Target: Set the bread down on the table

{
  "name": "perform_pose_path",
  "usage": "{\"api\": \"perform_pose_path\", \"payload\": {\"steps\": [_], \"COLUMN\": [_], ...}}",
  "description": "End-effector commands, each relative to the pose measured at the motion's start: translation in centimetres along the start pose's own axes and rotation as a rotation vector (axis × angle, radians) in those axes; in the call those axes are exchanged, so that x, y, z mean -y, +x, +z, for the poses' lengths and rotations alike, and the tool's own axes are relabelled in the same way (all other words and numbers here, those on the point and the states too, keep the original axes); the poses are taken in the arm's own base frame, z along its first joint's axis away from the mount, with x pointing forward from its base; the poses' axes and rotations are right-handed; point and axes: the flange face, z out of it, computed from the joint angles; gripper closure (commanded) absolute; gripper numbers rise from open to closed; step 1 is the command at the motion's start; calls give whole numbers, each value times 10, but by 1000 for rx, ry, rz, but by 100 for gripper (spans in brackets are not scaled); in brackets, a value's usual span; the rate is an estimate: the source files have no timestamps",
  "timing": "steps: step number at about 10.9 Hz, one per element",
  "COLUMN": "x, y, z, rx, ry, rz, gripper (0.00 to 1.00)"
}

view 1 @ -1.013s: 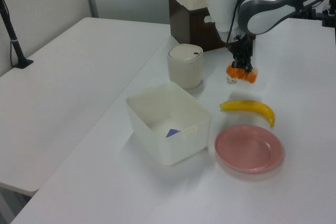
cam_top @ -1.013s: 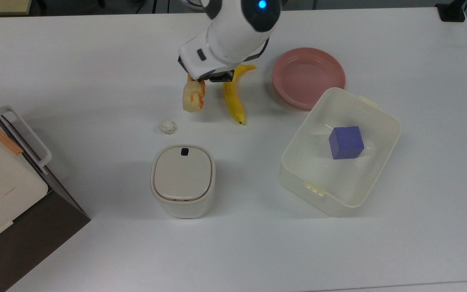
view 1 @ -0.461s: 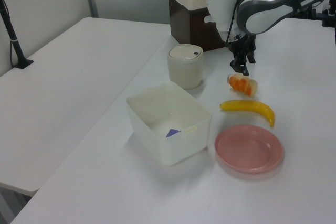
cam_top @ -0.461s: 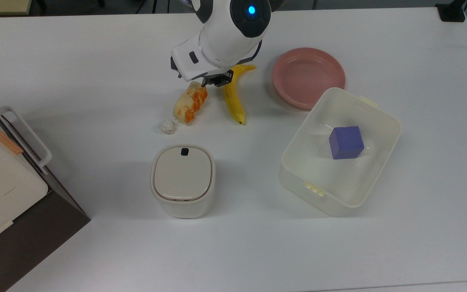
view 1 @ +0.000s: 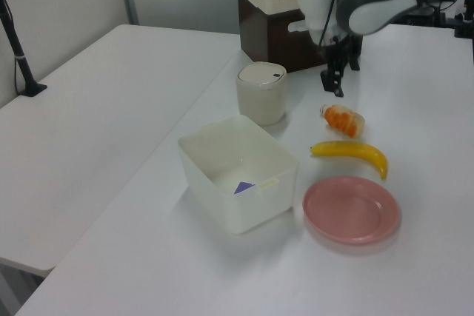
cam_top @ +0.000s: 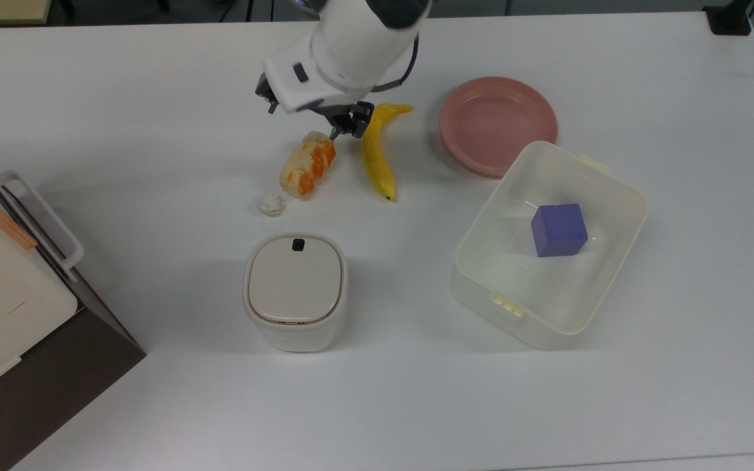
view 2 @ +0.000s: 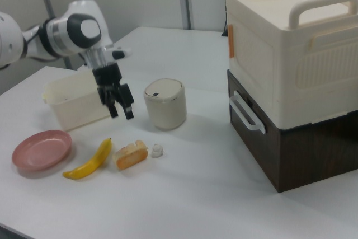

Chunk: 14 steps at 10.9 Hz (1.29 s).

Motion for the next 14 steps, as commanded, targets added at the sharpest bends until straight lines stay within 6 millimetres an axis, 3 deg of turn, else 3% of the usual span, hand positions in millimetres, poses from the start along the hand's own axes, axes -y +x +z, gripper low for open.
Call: {"api": "perform_pose_path", "payload": {"steps": [1,4,6,7,8,9,14], "x": [-69,-131,-175,-180,-186,-185,-175], "y": [6,-18,-24,-38,-51,-54,-56], "z": [-80,-135,-186,-207,-217,-213,-213], "rx": [-71,-138,-213,-239,-256,-231,-227], "ry": [266,402,510,511,506,497,468], "rz": [176,263,328,318,317,311,290], "gripper": [0,0,0,0,0,0,0]}}
